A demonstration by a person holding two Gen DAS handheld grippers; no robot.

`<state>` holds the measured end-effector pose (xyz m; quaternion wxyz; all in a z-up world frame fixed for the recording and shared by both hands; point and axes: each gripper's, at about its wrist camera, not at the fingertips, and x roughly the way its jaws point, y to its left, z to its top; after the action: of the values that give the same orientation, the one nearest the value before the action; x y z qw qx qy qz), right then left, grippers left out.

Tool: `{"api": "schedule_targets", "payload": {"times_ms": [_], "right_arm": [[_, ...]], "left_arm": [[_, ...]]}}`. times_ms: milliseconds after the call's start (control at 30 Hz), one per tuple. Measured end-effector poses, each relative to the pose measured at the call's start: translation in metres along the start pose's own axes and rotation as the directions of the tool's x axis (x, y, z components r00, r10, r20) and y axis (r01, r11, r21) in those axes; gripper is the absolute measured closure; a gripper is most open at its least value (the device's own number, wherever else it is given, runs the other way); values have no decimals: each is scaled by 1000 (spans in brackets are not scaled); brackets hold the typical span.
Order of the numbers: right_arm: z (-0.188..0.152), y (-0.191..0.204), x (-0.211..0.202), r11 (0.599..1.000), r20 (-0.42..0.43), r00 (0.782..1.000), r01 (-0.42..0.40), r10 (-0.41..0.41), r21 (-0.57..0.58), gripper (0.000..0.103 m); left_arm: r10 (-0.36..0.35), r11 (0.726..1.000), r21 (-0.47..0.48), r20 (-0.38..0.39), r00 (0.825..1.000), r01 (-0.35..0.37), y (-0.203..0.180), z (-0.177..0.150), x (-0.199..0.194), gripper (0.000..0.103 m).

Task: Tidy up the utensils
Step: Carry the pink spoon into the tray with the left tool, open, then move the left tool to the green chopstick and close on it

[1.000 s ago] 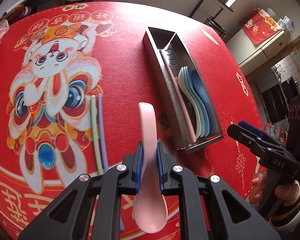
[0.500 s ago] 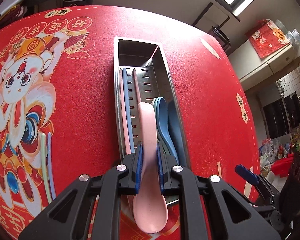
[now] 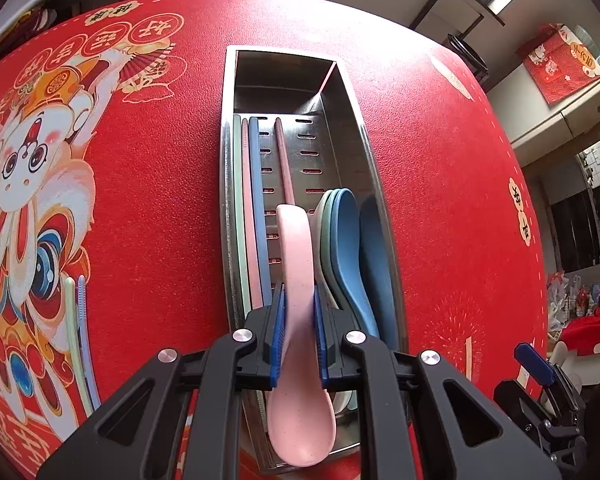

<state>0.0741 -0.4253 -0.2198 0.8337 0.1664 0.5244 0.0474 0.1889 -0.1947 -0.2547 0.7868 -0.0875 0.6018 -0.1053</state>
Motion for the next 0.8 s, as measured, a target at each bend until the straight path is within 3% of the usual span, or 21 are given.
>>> {"api": "schedule_targets", "payload": {"times_ms": [233, 433, 633, 800], "right_arm": [[-1, 8, -1, 1000, 3, 1000, -2, 2, -6, 16], [-1, 22, -6, 1000, 28, 999, -17, 18, -10, 16], [-4, 50, -7, 999, 51, 998, -33, 35, -41, 16], [-7, 72, -2, 998, 54, 998, -29, 32, -63, 16]], "left_arm": [[-30, 999, 26, 6, 1000, 30, -1, 0, -9, 90], [-68, 995, 81, 68, 995, 62, 11, -5, -43, 88], [-59, 995, 82, 123, 991, 49, 61, -19, -83, 88], [-24, 1000, 21, 132, 991, 21, 116, -42, -101, 88]]}}
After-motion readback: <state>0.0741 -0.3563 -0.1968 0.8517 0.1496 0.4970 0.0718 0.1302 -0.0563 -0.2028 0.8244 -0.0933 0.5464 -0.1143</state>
